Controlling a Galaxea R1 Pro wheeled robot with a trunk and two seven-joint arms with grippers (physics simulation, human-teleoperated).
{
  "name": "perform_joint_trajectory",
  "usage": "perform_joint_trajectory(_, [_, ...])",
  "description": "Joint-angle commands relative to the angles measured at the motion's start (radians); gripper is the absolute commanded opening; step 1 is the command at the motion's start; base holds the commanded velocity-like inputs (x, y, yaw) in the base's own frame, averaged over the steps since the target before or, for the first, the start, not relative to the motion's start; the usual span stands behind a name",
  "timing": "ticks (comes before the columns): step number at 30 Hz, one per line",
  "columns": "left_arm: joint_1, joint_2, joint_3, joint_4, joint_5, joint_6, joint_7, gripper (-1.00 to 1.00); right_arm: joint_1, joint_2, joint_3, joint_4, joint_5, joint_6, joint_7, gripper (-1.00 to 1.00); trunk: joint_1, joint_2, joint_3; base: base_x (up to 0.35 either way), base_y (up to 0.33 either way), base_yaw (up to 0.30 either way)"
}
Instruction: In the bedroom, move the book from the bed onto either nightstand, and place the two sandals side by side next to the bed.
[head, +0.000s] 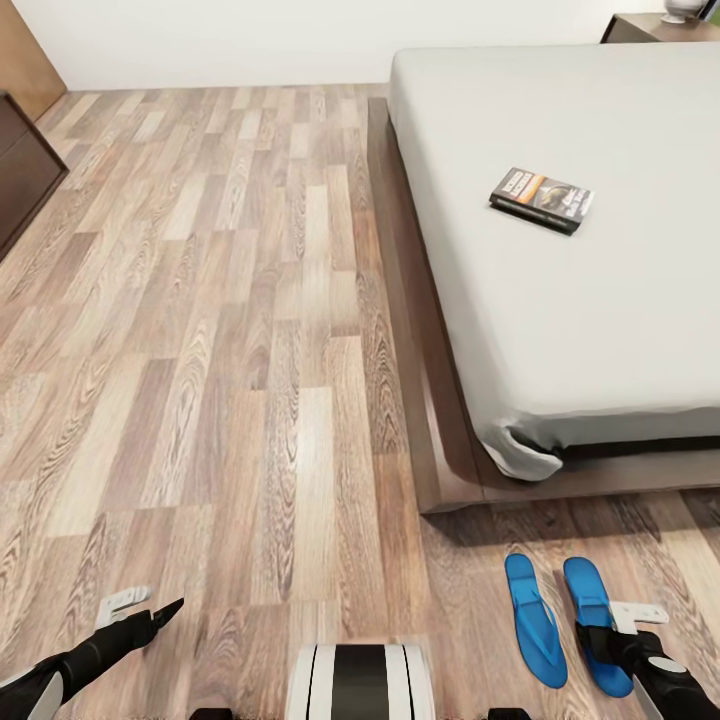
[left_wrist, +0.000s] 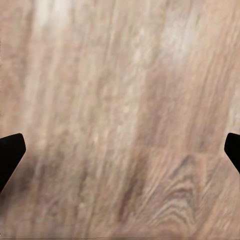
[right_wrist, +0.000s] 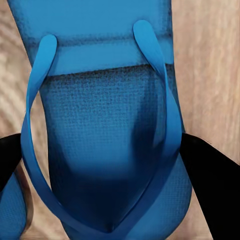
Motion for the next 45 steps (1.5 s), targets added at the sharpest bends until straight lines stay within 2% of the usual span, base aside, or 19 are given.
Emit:
perform_joint_trajectory(1, [-0.001,0.0,0.006,0.0,0.003,0.01,-0.007,1.0,0.0,0.0,-0.005,-0.002,0.005,0.006,0.006,-1.0,0.0,0.0,-0.005,0.0,0.0,0.0])
perform_joint_trajectory(18, [-0.001,0.0,0.006,0.0,0.003,0.01,-0.006,1.0,0.0,0.0,-0.005,-0.003,0.005,0.006,0.006,-1.0,0.008,-0.004,-0.07,0.0,0.0,0.0])
perform_joint_trajectory(20, [-0.001,0.0,0.006,0.0,0.003,0.01,-0.007,1.0,0.0,0.001,-0.005,-0.004,0.005,0.003,0.006,-1.0,0.008,-0.004,-0.07,0.0,0.0,0.0])
perform_joint_trajectory(24, [-0.001,0.0,0.006,0.0,0.003,0.01,-0.007,1.0,0.0,0.001,-0.005,-0.003,0.003,-0.133,0.006,-1.0,0.008,-0.004,-0.07,0.0,0.0,0.0])
perform_joint_trajectory(27, [-0.001,0.0,0.006,0.0,0.003,0.01,-0.007,1.0,0.0,0.0,-0.005,-0.002,0.003,-0.171,0.006,-1.0,0.008,-0.004,-0.07,0.0,0.0,0.0])
perform_joint_trajectory(33, [-0.001,0.0,0.006,0.0,0.003,0.01,-0.008,1.0,0.0,0.0,-0.005,-0.002,0.002,-0.181,0.006,-1.0,0.008,-0.004,-0.07,0.0,0.0,0.0])
perform_joint_trajectory(45, [-0.001,0.0,0.005,0.0,0.003,0.01,-0.007,1.0,0.0,0.0,-0.005,-0.002,0.006,-0.181,0.006,-1.0,0.013,-0.007,-0.117,0.0,0.0,0.0])
